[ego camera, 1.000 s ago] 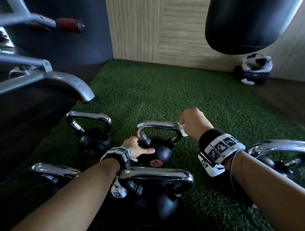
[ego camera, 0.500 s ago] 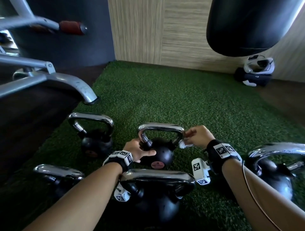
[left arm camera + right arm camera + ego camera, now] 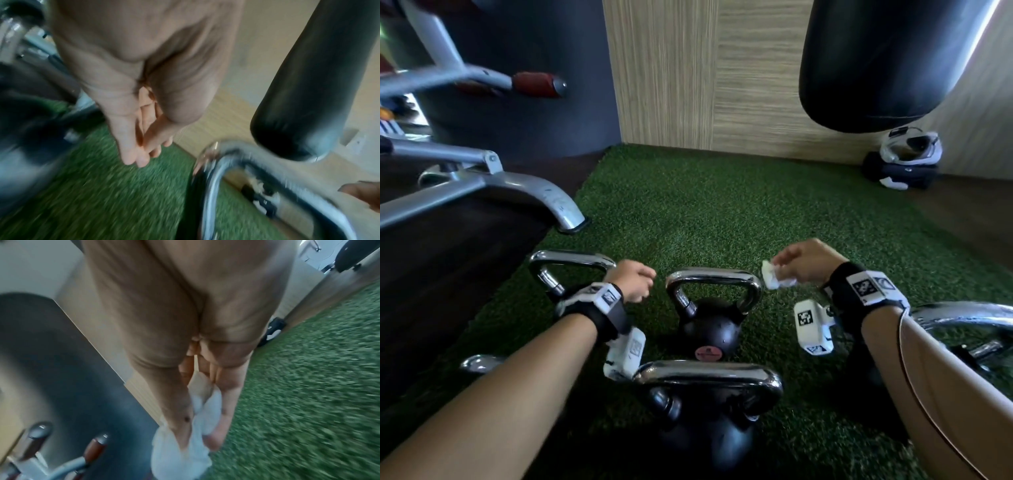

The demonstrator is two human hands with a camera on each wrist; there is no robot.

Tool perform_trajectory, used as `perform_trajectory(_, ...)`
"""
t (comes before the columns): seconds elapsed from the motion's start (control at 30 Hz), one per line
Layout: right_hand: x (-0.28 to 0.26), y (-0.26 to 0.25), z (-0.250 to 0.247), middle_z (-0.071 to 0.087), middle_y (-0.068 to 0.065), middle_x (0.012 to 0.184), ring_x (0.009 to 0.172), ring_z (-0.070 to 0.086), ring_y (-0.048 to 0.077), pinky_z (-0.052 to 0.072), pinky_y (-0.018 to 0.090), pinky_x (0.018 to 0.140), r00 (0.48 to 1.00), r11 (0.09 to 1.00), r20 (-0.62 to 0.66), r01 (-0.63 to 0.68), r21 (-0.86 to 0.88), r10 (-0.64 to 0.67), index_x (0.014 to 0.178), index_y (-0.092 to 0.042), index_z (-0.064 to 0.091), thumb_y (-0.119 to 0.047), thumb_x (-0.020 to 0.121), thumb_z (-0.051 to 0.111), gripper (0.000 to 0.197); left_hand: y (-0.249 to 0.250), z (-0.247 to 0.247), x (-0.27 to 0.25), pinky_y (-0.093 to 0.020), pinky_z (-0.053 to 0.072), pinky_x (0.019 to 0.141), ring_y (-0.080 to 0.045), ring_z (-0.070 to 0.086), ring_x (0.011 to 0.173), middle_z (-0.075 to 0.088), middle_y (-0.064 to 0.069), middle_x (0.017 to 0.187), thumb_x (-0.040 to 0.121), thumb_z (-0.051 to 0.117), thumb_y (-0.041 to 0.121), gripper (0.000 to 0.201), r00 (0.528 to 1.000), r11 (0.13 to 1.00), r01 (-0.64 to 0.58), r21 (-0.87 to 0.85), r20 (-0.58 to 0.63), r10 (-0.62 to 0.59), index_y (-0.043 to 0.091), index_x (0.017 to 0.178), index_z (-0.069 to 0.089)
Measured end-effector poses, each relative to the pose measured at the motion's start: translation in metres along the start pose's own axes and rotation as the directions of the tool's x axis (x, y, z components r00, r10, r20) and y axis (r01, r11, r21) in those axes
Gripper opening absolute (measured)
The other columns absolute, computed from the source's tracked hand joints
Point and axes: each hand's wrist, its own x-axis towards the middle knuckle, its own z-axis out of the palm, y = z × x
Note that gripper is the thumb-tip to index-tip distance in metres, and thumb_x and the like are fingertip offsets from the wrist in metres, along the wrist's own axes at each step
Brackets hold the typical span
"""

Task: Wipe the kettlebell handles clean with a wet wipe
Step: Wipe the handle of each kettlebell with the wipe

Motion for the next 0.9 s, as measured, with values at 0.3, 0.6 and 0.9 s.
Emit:
perform_trajectory(0.3, -0.004, -0.087, 0.018, 0.076, 0.007, 0.087, 0.076, 0.069, 0.016, 0.059, 0.027, 0.071, 0.907, 0.817, -0.239, 0.416, 0.4, -0.345, 0.09, -0.013, 0.077, -0.002, 0.079, 0.083, 0.016, 0.126, -0.011, -0.078, -0.032, 0.064, 0.077, -0.025, 0.074, 0.084, 0.076, -0.018, 0.105, 0.101, 0.061, 0.027, 0.033, 0.902, 0.885, -0.288, -0.366, 0.205, 0.379, 0.0, 0.118, 0.069)
perform_trajectory(0.6, -0.002, -0.094, 0.03, 0.081, -0.006, 0.087, 0.08, 0.075, 0.005, 0.06, 0.022, 0.075, 0.815, 0.84, -0.367, 0.524, 0.138, -0.448, 0.096, -0.021, 0.084, -0.022, 0.075, 0.092, 0.023, 0.136, 0.005, -0.084, -0.03, 0.065, 0.074, -0.028, 0.074, 0.09, 0.072, -0.023, 0.116, 0.106, 0.053, 0.025, 0.036, 0.858, 0.81, -0.136, -0.571, 0.341, 0.385, -0.004, 0.124, 0.065)
perform_trajectory(0.9, 0.018, -0.016, 0.03, 0.078, -0.002, 0.104, 0.077, 0.069, -0.004, 0.059, 0.021, 0.072, 0.887, 0.964, -0.445, 0.212, 0.163, -0.12, 0.096, -0.021, 0.08, -0.008, 0.094, 0.07, 0.017, 0.111, 0.013, -0.079, -0.022, 0.059, 0.077, -0.01, 0.073, 0.087, 0.074, 0.018, 0.096, 0.094, 0.072, 0.028, 0.016, 0.697, 0.642, -0.696, 0.322, 0.086, 0.712, 0.021, 0.106, 0.08)
